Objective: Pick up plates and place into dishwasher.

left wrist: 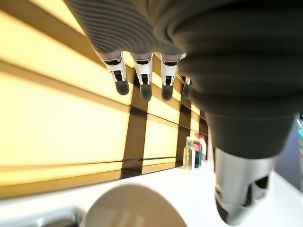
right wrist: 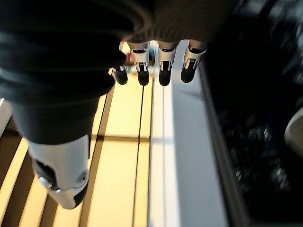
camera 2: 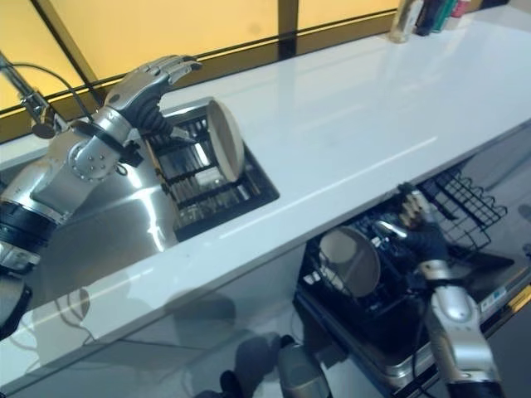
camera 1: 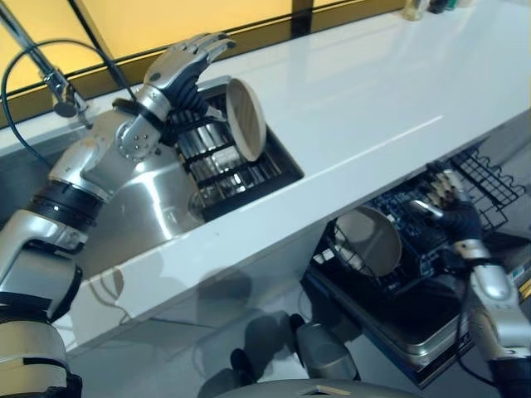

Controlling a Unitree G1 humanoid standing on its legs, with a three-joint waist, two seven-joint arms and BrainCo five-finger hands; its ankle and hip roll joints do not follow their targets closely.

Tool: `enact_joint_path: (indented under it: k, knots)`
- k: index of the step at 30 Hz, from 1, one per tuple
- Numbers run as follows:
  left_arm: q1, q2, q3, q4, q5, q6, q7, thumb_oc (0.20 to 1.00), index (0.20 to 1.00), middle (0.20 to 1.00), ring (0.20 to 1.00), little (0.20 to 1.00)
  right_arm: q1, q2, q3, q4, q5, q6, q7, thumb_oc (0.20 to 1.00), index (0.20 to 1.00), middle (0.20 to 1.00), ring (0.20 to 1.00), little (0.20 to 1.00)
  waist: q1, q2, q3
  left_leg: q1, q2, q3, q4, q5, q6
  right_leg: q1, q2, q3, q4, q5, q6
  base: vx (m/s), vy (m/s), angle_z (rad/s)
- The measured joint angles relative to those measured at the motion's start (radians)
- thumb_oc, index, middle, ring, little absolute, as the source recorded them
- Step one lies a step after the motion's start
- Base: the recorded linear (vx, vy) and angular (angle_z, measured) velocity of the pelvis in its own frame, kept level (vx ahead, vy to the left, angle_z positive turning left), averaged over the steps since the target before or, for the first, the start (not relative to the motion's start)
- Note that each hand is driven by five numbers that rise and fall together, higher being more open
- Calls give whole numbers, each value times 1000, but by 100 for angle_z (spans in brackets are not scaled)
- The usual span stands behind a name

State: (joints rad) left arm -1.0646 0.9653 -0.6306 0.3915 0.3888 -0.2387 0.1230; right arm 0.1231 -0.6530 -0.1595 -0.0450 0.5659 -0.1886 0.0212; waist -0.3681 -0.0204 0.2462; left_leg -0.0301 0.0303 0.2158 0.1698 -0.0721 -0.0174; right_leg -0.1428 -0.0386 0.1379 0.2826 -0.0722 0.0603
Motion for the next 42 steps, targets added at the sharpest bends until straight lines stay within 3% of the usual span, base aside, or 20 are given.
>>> enact_joint_path:
  k: [4, 9, 14, 20, 25, 30, 42]
  knots:
    - [-143, 64, -155, 39, 127, 17, 19, 1000, 1000, 1000, 1000, 1000, 39, -67, -51, 32, 64, -5, 19, 1000, 1000, 1000, 1000, 1000, -39, 1, 1, -22, -1, 13, 12, -3, -4, -38, 1, 13, 18, -1, 1, -73, -1, -7]
    - [-279, 84, -351, 50, 255, 60, 22, 1000, 1000, 1000, 1000, 1000, 62, -80, -69, 57, 105, -34, 56, 1000, 1000, 1000, 1000, 1000, -61, 4, 13, -58, 1, 21, 30, -4, -5, -79, 2, 22, 34, -3, 5, -62, -21, -6]
    - [-339, 76, -445, 62, 266, 102, -40, 1000, 1000, 1000, 1000, 1000, 55, -114, -64, 55, 107, -54, 47, 1000, 1000, 1000, 1000, 1000, -81, 9, 40, -104, 3, 30, 56, -4, -5, -131, 2, 26, 58, 2, 7, -63, -23, -6]
    - [-398, 71, -499, 80, 268, 137, -89, 1000, 1000, 1000, 1000, 1000, 54, -120, -62, 55, 116, -70, 33, 1000, 1000, 1000, 1000, 1000, -84, 11, 77, -122, 10, 36, 67, -4, -5, -151, 10, 32, 64, 6, 4, -16, -19, -3]
    - [-401, 56, -501, 164, 379, 143, -77, 1000, 1000, 1000, 1000, 1000, 44, -120, -57, 54, 116, -76, 22, 1000, 1000, 1000, 1000, 1000, -84, 9, 78, -122, 18, 44, 68, -7, -10, -157, 18, 37, 64, 7, 2, 10, -33, -6]
    - [-459, 43, -567, 195, 496, 144, -72, 1000, 1000, 1000, 1000, 1000, 31, -132, -36, 55, 118, -94, 4, 1000, 1000, 1000, 1000, 1000, -83, 0, 91, -143, 17, 48, 72, -8, -11, -178, 17, 41, 71, 7, 2, -27, -17, -1]
    - [-517, -2, -629, 241, 621, 149, -138, 1000, 1000, 1000, 1000, 1000, -23, -148, 33, 53, 132, -124, -59, 1000, 1000, 1000, 1000, 1000, -80, -20, 126, -178, 42, 54, 114, -22, -23, -210, 34, 36, 102, 10, -18, 5, -9, -2]
